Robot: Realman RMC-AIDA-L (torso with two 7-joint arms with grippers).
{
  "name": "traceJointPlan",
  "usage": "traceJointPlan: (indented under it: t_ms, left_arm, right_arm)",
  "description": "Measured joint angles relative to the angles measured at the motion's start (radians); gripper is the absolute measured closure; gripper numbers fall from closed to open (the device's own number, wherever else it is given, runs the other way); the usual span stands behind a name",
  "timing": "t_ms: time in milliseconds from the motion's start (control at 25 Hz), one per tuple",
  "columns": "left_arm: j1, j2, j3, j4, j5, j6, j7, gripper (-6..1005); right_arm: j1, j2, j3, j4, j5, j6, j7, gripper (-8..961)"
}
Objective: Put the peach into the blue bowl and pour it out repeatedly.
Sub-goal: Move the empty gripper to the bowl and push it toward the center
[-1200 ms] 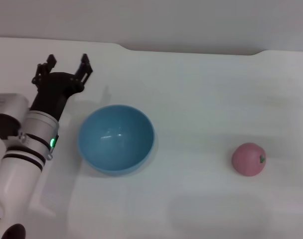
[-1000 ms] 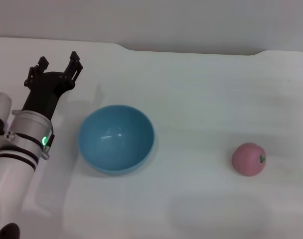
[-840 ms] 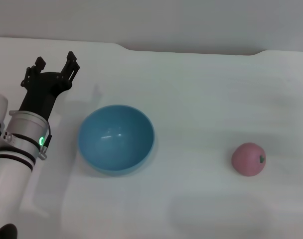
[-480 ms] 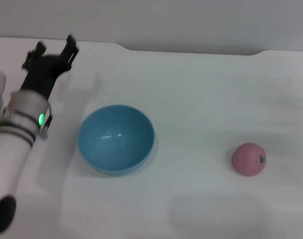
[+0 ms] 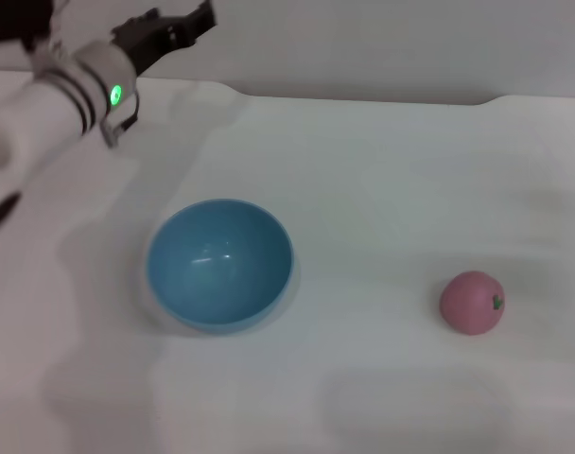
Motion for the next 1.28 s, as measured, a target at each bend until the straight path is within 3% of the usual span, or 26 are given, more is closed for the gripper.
traceJointPlan:
  t_ms: [40, 200, 240, 360, 480, 720, 920, 1080, 1280]
  left_arm:
    - [-0.013, -0.001, 0.042, 0.025, 0.024, -0.016, -0.067, 169]
    - [-0.029, -0.001, 0.479, 0.215, 0.172, -0.047, -0.642, 168]
    - [-0.009, 0.000, 0.648, 0.298, 0.221, -0.032, -0.843, 168]
    - [0.075, 0.014, 0.972, 0.531, 0.360, 0.040, -1.277, 168]
    - [0.152, 0.028, 1.142, 0.768, 0.511, 0.191, -1.561, 168]
    - [0.234, 0.017, 1.125, 1.148, 0.767, 0.621, -1.812, 168]
    - [0.262, -0.002, 1.083, 1.350, 0.846, 0.894, -1.850, 169]
    - [0.266, -0.003, 1.076, 1.431, 0.862, 1.049, -1.872, 169]
    - [0.269, -0.006, 1.090, 1.429, 0.899, 1.125, -1.898, 168]
  right_arm:
    - [0.000, 0.000, 0.000, 0.000, 0.000, 0.000, 0.005, 284]
    - [-0.003, 0.000, 0.001, 0.001, 0.000, 0.000, 0.043, 285]
    - [-0.003, 0.000, 0.001, 0.001, -0.001, 0.001, 0.048, 285]
    - [-0.003, 0.000, 0.001, 0.001, -0.005, 0.003, 0.051, 285]
    - [0.003, 0.000, 0.000, 0.001, -0.007, 0.007, 0.051, 285]
    - [0.016, 0.000, -0.007, 0.001, -0.008, 0.022, 0.051, 284]
    - [0.027, -0.002, -0.004, -0.005, -0.008, 0.047, 0.052, 284]
    - [0.040, -0.005, 0.001, -0.013, -0.008, 0.053, 0.049, 284]
    - [0.063, -0.006, 0.001, -0.019, -0.008, 0.070, 0.044, 285]
